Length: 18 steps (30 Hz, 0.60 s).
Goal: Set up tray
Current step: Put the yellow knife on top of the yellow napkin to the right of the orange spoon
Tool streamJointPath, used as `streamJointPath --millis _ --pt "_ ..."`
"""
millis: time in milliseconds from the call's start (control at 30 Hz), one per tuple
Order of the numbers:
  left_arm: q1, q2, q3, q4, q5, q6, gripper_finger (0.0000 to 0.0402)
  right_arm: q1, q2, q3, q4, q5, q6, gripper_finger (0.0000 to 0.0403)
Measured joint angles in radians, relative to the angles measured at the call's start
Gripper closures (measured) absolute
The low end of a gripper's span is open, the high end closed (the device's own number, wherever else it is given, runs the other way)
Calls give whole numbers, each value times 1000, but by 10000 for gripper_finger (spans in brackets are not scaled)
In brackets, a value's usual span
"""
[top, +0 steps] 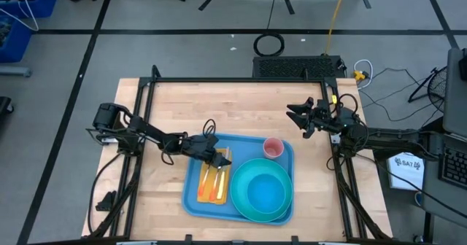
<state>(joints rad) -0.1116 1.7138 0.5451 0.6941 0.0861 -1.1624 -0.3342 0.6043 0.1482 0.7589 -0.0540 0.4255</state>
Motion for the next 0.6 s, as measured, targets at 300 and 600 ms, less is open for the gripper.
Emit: streamJointPath --millis 300,600 --pt "4 -1 82 -283 15 11 192 0 0 0 0 0 3 229" --pt "4 -2 84 -275 31 16 192 0 0 0 0 0 0 229"
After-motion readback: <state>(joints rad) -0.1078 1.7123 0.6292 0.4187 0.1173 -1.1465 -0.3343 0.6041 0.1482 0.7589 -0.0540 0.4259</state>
